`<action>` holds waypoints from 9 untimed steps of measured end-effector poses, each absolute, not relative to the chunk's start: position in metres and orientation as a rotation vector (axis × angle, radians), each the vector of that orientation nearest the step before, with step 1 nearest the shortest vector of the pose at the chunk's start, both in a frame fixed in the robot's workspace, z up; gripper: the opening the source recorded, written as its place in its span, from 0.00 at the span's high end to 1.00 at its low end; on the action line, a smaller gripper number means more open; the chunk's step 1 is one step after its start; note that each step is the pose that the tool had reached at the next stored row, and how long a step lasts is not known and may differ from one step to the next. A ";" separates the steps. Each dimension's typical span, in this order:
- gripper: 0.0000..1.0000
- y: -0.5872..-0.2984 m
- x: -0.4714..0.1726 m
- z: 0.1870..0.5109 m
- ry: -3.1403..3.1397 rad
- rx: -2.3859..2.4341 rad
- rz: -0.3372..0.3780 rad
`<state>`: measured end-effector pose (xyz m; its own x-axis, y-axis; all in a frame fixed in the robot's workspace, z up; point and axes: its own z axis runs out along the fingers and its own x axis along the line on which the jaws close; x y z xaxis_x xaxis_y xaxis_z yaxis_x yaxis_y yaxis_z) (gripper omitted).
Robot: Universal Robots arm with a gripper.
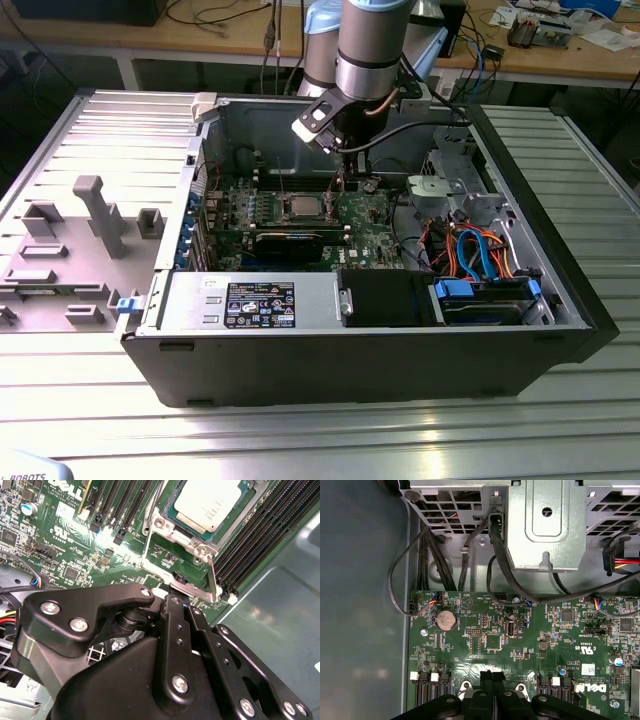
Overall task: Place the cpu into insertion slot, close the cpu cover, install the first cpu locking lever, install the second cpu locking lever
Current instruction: 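Close the cpu cover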
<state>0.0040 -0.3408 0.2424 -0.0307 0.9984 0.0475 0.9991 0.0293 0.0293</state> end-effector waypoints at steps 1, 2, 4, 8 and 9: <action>0.89 -0.341 0.004 0.242 -2.244 -2.177 -0.085; 0.89 -0.341 0.004 0.242 -2.244 -2.177 -0.085; 0.89 -0.341 0.004 0.242 -2.244 -2.177 -0.085; 0.89 -0.341 0.002 0.242 -2.244 -2.178 -0.085; 0.89 -0.341 0.001 0.242 -2.244 -2.177 -0.085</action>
